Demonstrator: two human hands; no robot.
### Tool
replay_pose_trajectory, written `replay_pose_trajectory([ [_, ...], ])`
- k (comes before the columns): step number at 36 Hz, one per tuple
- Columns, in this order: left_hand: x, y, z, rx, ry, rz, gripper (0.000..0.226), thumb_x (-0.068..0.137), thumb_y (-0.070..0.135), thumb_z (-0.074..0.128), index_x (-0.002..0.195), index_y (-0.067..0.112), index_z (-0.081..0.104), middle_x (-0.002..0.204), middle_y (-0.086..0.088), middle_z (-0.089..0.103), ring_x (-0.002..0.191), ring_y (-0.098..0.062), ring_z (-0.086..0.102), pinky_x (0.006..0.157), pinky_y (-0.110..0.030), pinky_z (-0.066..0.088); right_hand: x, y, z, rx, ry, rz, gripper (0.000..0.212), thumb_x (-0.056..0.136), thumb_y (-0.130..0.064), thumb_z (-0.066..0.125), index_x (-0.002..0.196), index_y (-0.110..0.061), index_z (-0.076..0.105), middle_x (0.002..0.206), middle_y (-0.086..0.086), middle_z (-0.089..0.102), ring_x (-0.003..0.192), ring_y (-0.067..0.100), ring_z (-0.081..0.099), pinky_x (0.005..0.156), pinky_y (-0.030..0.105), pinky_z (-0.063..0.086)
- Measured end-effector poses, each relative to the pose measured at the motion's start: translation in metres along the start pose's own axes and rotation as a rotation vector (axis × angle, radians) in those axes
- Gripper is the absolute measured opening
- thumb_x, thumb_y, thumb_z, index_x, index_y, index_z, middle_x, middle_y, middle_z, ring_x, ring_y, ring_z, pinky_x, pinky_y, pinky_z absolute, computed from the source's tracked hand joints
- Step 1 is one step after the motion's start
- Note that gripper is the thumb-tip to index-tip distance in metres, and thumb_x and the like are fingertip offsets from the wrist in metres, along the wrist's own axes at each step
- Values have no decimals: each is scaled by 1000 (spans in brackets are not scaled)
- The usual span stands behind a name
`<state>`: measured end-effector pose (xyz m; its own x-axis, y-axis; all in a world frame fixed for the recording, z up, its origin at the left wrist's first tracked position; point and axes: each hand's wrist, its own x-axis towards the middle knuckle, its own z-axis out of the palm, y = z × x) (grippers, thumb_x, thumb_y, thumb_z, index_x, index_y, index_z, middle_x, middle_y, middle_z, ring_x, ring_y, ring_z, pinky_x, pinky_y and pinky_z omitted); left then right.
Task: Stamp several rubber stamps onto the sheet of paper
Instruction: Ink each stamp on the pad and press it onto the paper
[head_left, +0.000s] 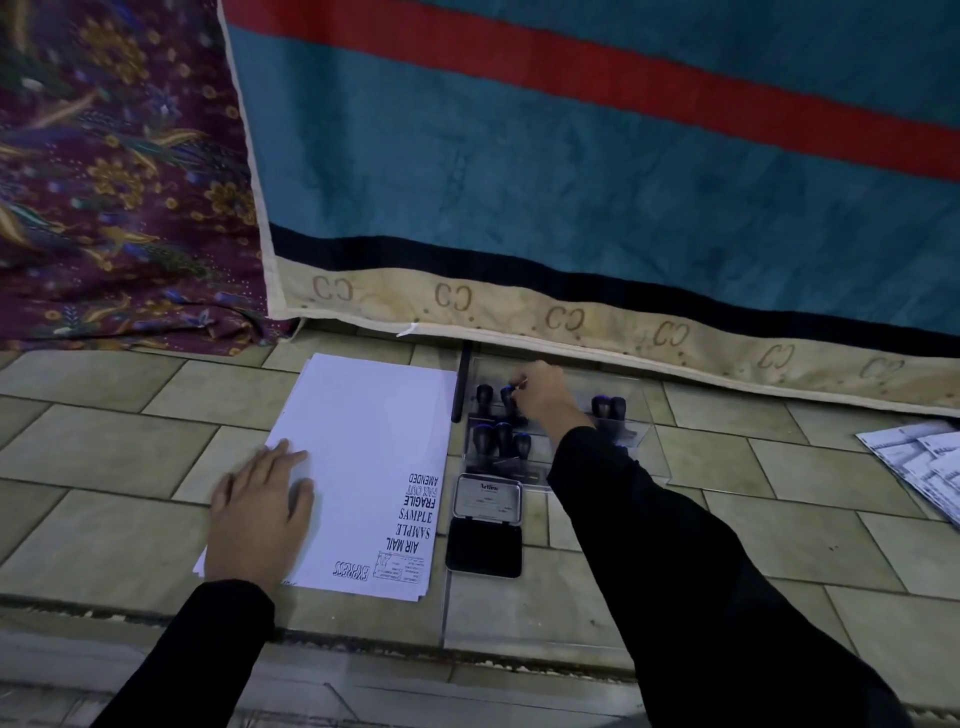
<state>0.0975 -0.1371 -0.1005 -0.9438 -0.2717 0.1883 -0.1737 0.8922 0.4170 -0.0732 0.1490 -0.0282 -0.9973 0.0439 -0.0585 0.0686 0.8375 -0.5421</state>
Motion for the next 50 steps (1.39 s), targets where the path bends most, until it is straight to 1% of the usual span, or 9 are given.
replay_pose_trajectory([
  [5,0,0,0,2,3,5,51,86,38,32,129,20,54,147,-1,46,140,-19,34,114,-45,19,-2,4,-12,6,10,-22,29,90,2,46,110,-5,66,118,14,64,112,28,58,90,28,46],
  [11,-1,2,-2,2,16,8,50,85,35,34,126,17,57,144,-4,49,138,-22,39,112,-46,23,-13,40,-54,15,325,-17,28,86,5,46,101,-4,68,107,16,68,101,28,62,86,28,47],
  [16,-1,3,-4,5,3,5,52,85,36,33,127,17,56,145,-3,48,139,-21,37,113,-45,22,-12,67,-70,-339,105,79,28,84,-1,56,111,-5,64,114,19,63,105,33,60,84,34,49],
  [23,-2,5,-7,-5,1,7,52,86,35,33,128,17,57,145,-3,49,138,-22,38,112,-44,22,-13,68,-65,-531,18,70,19,88,-18,57,99,-4,62,102,18,65,92,34,62,69,35,46],
  [35,12,-7,-14,-181,-144,-25,39,93,12,55,132,17,55,151,-2,40,143,-20,28,117,-41,13,-7,79,-68,-128,130,87,13,78,-16,71,83,-11,59,93,14,65,79,24,56,65,29,43],
  [42,20,-5,-25,-58,-281,-21,50,88,25,61,137,21,47,155,0,31,143,-19,26,118,-45,15,-24,78,-78,69,335,-81,34,79,-12,71,112,-11,62,109,13,61,86,23,62,83,30,52],
  [44,21,1,-27,1,-264,-16,49,87,25,61,134,23,49,156,0,28,144,-19,22,118,-46,10,-37,71,-80,98,401,-156,31,77,-11,72,107,-10,66,109,12,58,83,20,63,86,28,53],
  [47,18,15,-27,64,-157,81,48,83,21,63,130,22,54,156,-4,28,146,-21,17,117,-48,11,-63,56,-77,177,435,-263,26,74,-8,74,100,-8,67,101,9,59,77,10,59,70,2,46],
  [50,10,32,-23,63,-55,158,39,83,23,64,122,22,60,153,-2,36,146,-19,19,117,-50,8,-93,41,-67,267,323,-279,29,77,-12,74,104,-12,64,98,3,62,78,7,63,67,7,50],
])
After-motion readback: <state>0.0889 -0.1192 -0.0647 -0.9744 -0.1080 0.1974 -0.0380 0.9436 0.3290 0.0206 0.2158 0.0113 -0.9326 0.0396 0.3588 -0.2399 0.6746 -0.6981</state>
